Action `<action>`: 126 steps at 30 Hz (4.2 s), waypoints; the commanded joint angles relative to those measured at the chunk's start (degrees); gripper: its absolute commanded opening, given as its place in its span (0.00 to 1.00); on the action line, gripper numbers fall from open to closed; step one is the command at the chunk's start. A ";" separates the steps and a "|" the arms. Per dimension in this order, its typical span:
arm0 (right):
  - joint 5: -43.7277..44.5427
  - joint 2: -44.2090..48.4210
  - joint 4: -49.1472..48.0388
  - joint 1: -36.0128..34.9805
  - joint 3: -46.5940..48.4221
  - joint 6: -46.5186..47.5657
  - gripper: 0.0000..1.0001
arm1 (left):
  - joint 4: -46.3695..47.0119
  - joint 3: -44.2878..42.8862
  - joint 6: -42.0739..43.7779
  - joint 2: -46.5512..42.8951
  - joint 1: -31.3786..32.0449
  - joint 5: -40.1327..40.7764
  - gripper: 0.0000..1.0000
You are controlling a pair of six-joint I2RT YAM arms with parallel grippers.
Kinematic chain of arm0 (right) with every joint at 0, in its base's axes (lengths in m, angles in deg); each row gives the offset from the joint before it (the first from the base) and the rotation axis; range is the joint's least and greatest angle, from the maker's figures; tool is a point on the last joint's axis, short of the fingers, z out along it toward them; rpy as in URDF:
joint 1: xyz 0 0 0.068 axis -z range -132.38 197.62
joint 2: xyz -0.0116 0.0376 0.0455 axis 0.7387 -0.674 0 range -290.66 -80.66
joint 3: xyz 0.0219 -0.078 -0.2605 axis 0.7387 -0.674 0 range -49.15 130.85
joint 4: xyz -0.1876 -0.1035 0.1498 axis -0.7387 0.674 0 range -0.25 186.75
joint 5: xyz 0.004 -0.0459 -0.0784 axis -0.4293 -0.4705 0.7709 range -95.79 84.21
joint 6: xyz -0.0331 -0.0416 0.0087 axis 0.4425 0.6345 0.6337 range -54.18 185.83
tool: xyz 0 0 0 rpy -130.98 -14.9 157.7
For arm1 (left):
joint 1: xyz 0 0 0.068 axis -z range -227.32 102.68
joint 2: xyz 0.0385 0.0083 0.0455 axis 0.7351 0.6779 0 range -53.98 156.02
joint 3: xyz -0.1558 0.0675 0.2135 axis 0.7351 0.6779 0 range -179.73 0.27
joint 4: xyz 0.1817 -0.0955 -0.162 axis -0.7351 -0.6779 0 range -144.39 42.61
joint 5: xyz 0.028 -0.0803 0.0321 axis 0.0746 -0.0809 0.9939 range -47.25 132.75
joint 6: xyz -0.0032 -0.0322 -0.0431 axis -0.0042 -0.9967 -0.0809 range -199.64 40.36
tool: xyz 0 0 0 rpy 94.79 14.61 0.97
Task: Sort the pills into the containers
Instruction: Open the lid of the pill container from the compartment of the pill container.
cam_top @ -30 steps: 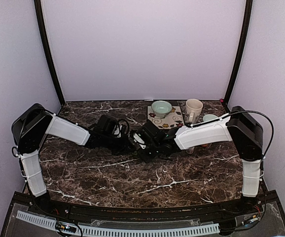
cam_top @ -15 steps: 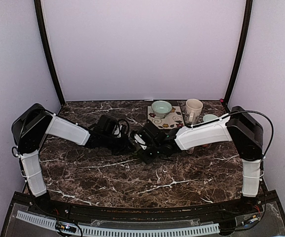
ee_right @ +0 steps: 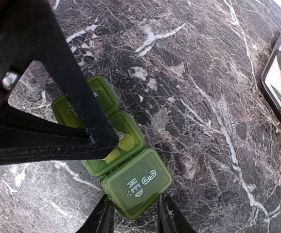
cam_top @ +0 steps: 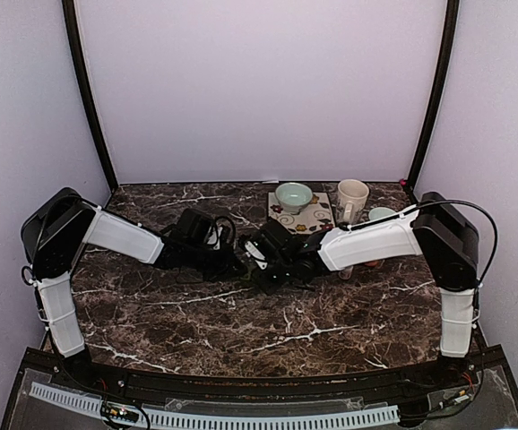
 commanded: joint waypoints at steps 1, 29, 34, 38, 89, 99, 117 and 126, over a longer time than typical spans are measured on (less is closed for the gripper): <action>-0.66 1.34 -0.22 0.99 1.69 0.10 0.30 | -3.09 -0.52 1.80 0.89 0.33 -0.32 0.04; -7.40 1.29 1.17 3.84 5.54 1.09 0.27 | -8.17 -3.05 6.64 2.17 0.32 0.49 0.04; -7.79 0.67 1.20 4.28 6.48 1.33 0.27 | -8.75 -3.32 7.04 2.30 0.37 0.55 0.04; -8.20 -0.25 1.38 4.72 7.77 1.57 0.27 | -9.14 -3.61 7.33 2.47 0.34 0.58 0.04; -6.86 4.75 -0.25 2.76 -0.17 3.04 0.44 | -12.15 -5.04 9.54 3.84 0.33 1.24 0.03; -6.79 3.34 0.26 2.13 0.77 6.14 0.43 | -13.02 -5.52 10.18 3.88 0.38 1.10 0.03; -4.36 0.70 -0.51 0.78 2.71 9.24 0.38 | -11.59 -3.88 9.51 3.38 0.07 -0.24 0.00; -3.77 -0.62 -1.42 0.78 4.59 10.52 0.33 | -10.67 -1.86 9.29 2.24 -0.59 -0.51 0.00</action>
